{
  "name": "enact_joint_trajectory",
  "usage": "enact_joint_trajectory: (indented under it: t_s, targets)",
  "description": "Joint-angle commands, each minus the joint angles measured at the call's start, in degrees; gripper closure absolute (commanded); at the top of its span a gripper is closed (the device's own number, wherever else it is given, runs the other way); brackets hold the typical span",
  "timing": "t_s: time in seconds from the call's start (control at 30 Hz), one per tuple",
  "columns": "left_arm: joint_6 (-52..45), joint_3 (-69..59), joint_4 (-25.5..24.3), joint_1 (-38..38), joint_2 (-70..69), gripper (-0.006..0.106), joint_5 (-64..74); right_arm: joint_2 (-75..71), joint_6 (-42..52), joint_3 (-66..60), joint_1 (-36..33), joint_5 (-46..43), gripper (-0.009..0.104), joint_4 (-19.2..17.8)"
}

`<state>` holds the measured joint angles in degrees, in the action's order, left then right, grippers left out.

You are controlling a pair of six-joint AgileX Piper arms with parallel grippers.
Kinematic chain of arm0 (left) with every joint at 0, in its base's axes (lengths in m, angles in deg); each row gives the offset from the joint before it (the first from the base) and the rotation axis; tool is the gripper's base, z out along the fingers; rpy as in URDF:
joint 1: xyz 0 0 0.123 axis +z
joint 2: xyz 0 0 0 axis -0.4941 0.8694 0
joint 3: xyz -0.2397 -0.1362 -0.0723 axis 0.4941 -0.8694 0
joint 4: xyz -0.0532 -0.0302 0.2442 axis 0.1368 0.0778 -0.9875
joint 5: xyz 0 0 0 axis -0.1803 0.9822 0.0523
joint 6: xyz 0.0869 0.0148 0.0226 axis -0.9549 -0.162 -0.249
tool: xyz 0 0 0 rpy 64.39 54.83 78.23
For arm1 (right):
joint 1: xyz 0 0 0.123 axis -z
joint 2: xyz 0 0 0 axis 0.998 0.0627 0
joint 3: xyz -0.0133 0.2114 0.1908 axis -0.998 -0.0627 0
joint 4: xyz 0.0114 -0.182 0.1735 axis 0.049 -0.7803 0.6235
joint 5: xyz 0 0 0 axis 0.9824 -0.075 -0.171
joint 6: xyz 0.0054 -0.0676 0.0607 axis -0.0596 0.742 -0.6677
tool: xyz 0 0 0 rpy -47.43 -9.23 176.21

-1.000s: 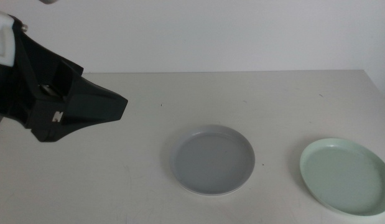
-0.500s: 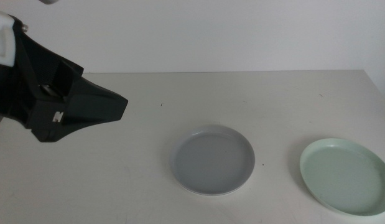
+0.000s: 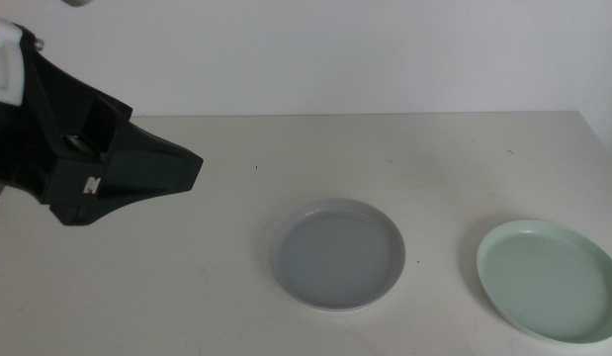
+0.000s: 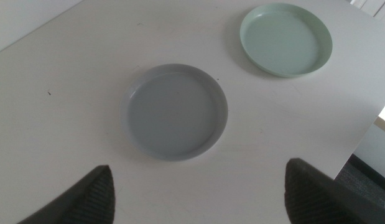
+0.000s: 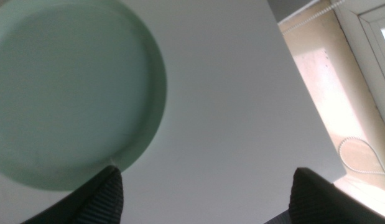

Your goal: Stack the three bowls on top of each other.

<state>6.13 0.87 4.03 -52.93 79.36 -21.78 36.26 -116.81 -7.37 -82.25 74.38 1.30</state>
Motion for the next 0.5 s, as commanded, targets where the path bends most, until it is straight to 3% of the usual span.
enact_joint_trajectory:
  t_s: [0.0, 0.17, 0.33, 0.47]
  targets:
    - [0.2, 1.4, 1.5, 0.0, -0.5, -0.005, -2.8, 2.1, -0.3, 2.0, 2.7, 2.6, 0.026, -2.8]
    - [0.2, 1.4, 1.5, 0.0, -0.5, -0.005, -2.8, 7.1, -0.4, 2.1, 7.7, 0.0, 0.026, -1.9]
    - [0.2, 1.4, 1.5, 0.0, -0.5, -0.005, -2.8, 9.4, -0.3, 2.1, 8.2, -5.4, 0.026, -1.7]
    - [0.2, 1.4, 1.5, 0.0, -0.5, -0.005, -2.8, 9.6, -0.1, 2.1, 8.2, -6.2, 0.026, -3.8]
